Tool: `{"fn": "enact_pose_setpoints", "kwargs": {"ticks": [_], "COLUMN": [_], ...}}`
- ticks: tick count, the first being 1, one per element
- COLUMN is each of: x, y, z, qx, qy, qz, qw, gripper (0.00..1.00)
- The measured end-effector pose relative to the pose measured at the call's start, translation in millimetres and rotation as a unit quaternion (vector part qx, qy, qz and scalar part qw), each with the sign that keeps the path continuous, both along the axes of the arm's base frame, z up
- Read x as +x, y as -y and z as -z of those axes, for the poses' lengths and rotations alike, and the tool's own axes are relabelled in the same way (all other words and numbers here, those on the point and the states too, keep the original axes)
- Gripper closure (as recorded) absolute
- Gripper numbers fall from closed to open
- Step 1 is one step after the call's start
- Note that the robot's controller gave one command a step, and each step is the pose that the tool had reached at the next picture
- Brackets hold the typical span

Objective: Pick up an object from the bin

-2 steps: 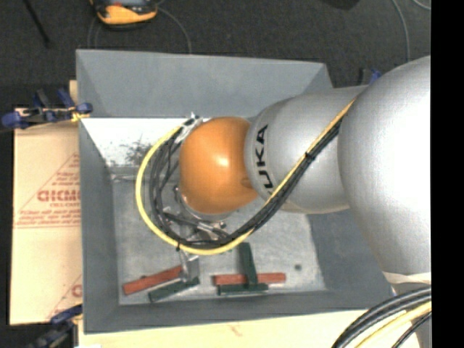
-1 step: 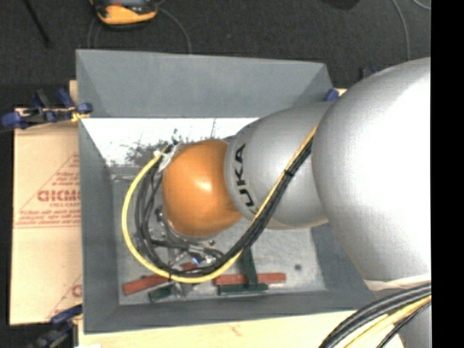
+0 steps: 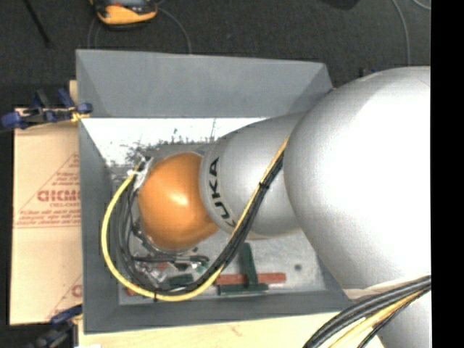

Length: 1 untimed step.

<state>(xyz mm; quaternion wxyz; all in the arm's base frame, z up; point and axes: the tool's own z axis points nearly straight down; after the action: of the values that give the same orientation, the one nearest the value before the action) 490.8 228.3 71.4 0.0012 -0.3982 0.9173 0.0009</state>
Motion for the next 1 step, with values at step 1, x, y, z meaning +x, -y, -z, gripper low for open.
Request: {"fn": "enact_pose_setpoints", "kwargs": {"ticks": [1], "x": [0.0], "y": [0.0], "z": [0.0], "qx": [0.0], "qy": [0.0], "qz": [0.0], "qw": [1.0], "gripper": [1.0]}}
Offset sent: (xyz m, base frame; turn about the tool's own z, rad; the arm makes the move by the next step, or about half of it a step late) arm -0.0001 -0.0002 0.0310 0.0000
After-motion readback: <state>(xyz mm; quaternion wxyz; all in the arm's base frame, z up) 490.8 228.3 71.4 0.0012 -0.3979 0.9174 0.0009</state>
